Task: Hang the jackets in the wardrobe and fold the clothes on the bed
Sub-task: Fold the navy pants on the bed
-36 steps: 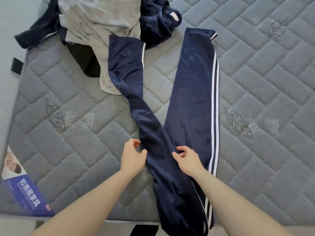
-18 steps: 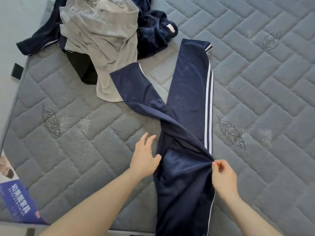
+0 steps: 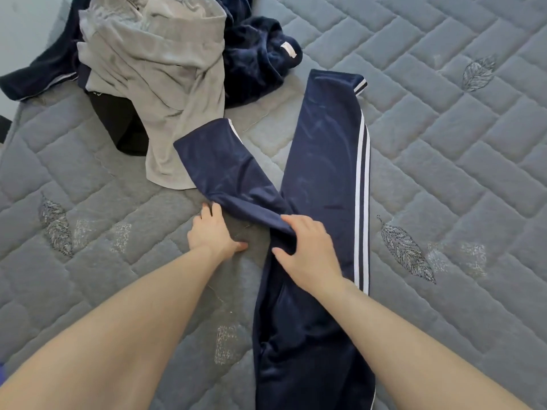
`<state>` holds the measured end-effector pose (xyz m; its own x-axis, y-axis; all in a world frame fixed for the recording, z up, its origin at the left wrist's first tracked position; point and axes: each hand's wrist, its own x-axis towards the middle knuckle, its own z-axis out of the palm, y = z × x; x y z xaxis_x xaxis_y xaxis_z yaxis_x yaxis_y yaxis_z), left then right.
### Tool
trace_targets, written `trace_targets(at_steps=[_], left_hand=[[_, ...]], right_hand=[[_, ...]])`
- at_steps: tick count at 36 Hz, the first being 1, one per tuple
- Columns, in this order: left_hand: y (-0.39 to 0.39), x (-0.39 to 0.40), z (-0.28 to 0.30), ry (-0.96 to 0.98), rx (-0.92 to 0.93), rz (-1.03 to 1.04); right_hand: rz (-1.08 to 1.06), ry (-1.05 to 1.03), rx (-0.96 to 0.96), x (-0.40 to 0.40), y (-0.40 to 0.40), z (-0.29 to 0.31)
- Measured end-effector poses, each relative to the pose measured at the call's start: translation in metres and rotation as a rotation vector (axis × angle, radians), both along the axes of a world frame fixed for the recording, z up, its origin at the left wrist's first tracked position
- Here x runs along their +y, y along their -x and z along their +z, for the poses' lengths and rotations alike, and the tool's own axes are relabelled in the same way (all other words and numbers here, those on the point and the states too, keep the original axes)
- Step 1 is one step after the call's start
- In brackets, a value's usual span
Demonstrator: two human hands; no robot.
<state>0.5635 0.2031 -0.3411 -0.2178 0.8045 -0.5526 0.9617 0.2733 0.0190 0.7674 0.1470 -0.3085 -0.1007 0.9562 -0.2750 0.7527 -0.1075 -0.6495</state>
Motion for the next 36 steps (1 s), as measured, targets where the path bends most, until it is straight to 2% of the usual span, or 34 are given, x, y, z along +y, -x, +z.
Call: trace_targets(at_steps=[5, 8, 11, 15, 17, 18, 21, 25, 29, 33, 36], left_hand=[[0.003, 0.014, 0.003, 0.043, 0.096, -0.126], [0.004, 0.021, 0.003, 0.081, 0.114, -0.147], [0.004, 0.024, 0.004, 0.109, 0.097, -0.134], [0.002, 0.024, 0.008, 0.129, 0.099, -0.152], [-0.001, 0.024, 0.011, 0.148, 0.114, -0.158], [-0.003, 0.025, 0.012, 0.158, 0.116, -0.155], [-0.012, 0.032, 0.014, 0.219, 0.103, -0.093], [-0.037, 0.057, 0.01, 0.384, 0.076, 0.132], [-0.063, 0.071, 0.002, 0.411, 0.012, 0.443], [-0.065, 0.067, -0.016, 0.365, -0.024, 0.498], [-0.065, 0.067, -0.021, 0.364, -0.045, 0.502]], right_hand=[[0.066, 0.057, -0.066, 0.043, 0.031, -0.018], [-0.049, 0.108, 0.046, 0.062, 0.032, -0.022], [-0.349, 0.107, 0.374, 0.084, 0.021, -0.015], [-0.911, -0.027, 0.723, 0.112, -0.024, 0.003], [-1.124, -0.034, 0.746, 0.112, -0.054, 0.001], [-1.162, 0.002, 0.649, 0.108, -0.068, -0.001], [-1.072, 0.193, 0.279, 0.086, -0.102, -0.017], [-0.834, 0.295, 0.171, 0.071, -0.118, -0.025], [-0.7, 0.163, 0.056, 0.087, -0.119, -0.021], [-0.556, -0.055, -0.034, 0.122, -0.113, -0.014], [-0.422, -0.096, -0.098, 0.154, -0.106, -0.017]])
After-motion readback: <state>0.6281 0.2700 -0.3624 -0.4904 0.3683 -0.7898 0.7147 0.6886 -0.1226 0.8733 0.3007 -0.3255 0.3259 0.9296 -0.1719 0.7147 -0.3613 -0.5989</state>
